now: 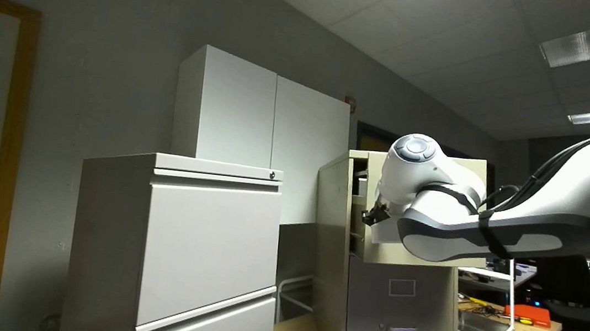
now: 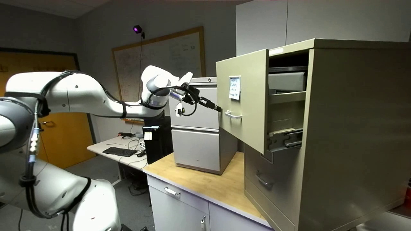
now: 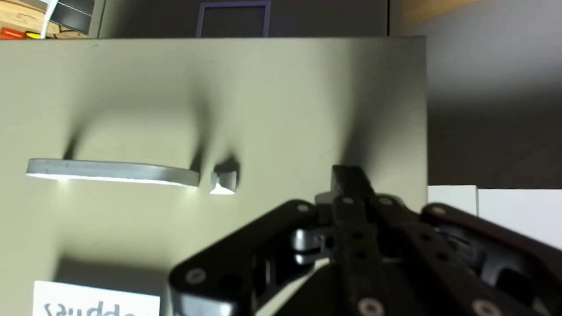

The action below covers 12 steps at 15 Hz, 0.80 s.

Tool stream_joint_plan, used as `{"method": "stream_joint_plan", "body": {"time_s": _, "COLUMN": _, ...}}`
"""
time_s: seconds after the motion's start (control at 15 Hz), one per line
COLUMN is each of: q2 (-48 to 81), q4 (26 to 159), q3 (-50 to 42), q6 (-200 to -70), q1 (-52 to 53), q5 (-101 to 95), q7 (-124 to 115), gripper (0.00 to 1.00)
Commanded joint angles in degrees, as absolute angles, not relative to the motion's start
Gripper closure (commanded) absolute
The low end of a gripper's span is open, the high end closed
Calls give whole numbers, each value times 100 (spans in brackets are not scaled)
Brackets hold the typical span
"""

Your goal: Close the upper drawer of the file cabinet

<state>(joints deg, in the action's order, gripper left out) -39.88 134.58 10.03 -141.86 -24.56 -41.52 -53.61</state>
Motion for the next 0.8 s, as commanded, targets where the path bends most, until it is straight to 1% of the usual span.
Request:
{"method": "stream_joint_plan", "body": {"time_s": 0.0, "q2": -3481, "q4": 13033, "q3": 859, "q6": -14667, "q1": -2604, "q5": -4575, "q7": -5677, "gripper": 100}}
{"method": "stream_joint_plan", "body": {"time_s": 0.73, "q2": -2234, "q4": 11997, "q3": 441, "q6": -14648, "q1": -2319, "q5": -4397, "q7": -5452, "gripper": 100}}
